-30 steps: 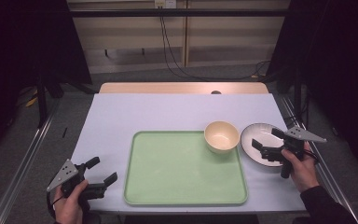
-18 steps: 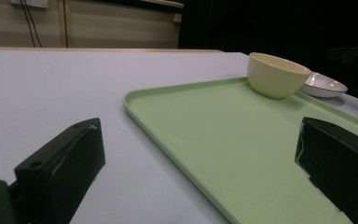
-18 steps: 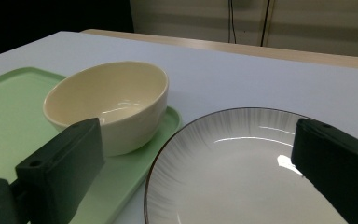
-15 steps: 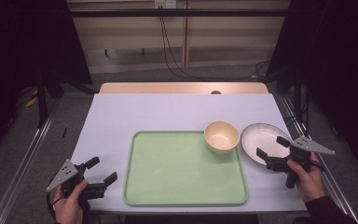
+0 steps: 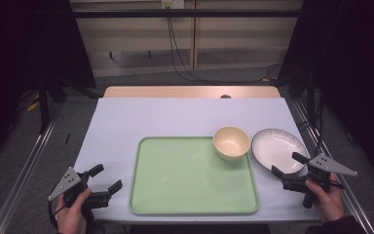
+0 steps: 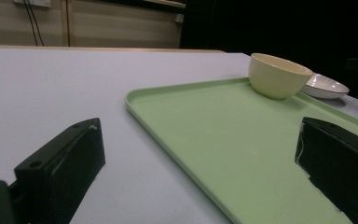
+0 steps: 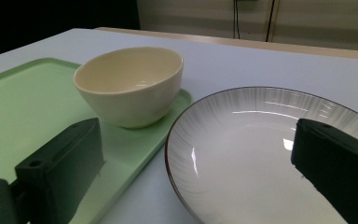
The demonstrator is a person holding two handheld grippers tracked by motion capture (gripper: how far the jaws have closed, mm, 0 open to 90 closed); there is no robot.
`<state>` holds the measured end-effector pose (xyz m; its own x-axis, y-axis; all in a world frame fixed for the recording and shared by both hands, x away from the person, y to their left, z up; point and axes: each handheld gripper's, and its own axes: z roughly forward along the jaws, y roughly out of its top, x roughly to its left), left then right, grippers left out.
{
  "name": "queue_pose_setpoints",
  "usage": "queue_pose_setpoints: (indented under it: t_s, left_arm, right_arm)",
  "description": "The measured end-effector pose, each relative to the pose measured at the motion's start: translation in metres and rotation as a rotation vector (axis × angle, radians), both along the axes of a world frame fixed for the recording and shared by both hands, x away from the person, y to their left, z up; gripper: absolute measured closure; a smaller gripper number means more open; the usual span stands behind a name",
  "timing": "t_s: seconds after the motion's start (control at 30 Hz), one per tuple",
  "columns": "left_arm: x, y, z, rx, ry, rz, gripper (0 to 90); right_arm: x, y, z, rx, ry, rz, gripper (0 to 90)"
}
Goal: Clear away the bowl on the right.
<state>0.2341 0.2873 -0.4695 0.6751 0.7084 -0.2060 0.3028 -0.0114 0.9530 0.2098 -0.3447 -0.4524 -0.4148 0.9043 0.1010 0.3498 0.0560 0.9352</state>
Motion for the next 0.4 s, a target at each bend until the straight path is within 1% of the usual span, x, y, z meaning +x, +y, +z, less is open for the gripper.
queue_pose_setpoints:
  t_s: [0.03,0.07,0.1,0.13,0.17,0.23,0.27,0.3,0.37,0.4]
  left_arm:
    - [-0.0005,-0.0002,0.0001,-0.007,0.001,0.005,1.4]
    - [-0.0005,0.0009,0.0002,0.008,-0.001,0.001,1.3]
    - [-0.0007,0.0015,0.0002,0.012,-0.001,-0.002,1.2]
    - [-0.0010,0.0014,0.0002,0.010,0.001,-0.001,1.2]
    - [-0.0011,0.0007,0.0001,-0.001,0.001,0.008,1.1]
    - [-0.0008,0.0011,0.0001,0.003,0.000,0.009,0.9]
    - [-0.0007,0.0012,-0.0001,0.002,0.004,0.012,0.8]
    - [-0.0004,0.0015,-0.0003,0.005,0.005,0.010,0.8]
    - [-0.0001,0.0007,-0.0005,-0.007,0.006,0.018,0.8]
    - [0.0000,0.0007,-0.0006,-0.009,0.007,0.017,0.8]
  right_arm:
    - [-0.0018,-0.0001,-0.0004,-0.010,-0.008,-0.001,1.8]
    - [-0.0043,0.0002,-0.0002,0.002,-0.005,0.001,1.6]
    - [-0.0059,-0.0004,-0.0001,0.007,-0.014,-0.002,1.6]
    - [-0.0071,-0.0018,-0.0003,-0.007,-0.022,0.002,1.7]
    - [-0.0095,-0.0019,-0.0006,-0.007,-0.018,0.006,1.6]
    - [-0.0107,-0.0018,-0.0001,-0.005,-0.021,0.006,2.4]
    - [-0.0101,-0.0016,-0.0005,-0.013,-0.029,0.009,3.7]
    - [-0.0096,-0.0009,-0.0008,-0.024,-0.028,0.020,3.8]
    - [-0.0087,0.0006,-0.0021,-0.046,-0.023,0.031,3.8]
    - [-0.0082,0.0023,-0.0025,-0.046,-0.018,0.034,3.8]
